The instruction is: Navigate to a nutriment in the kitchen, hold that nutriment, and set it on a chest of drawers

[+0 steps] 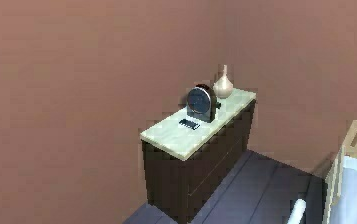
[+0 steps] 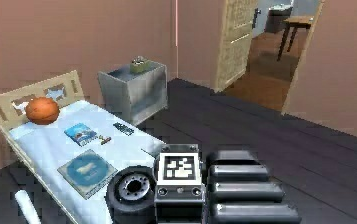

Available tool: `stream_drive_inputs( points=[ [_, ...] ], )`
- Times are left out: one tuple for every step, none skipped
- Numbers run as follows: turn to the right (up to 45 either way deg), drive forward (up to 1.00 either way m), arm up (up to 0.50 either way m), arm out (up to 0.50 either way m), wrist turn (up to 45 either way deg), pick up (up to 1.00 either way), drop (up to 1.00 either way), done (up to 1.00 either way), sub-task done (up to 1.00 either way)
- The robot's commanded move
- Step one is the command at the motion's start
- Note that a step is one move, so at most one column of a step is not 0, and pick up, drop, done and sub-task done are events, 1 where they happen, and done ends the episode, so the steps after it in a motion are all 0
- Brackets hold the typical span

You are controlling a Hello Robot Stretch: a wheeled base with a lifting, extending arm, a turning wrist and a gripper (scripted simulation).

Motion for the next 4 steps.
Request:
stream_drive_inputs(
  points=[
    [9.0, 0.0, 0.0, 0.0, 0.0, 0.0, 0.0, 0.0, 0.0],
    [0.0, 0.7, 0.0, 0.0, 0.0, 0.0, 0.0, 0.0, 0.0],
    [36.0, 0.0, 0.0, 0.0, 0.0, 0.0, 0.0, 0.0, 0.0],
    [0.0, 0.75, 0.0, 0.0, 0.0, 0.0, 0.0, 0.0, 0.0]
  ],
)
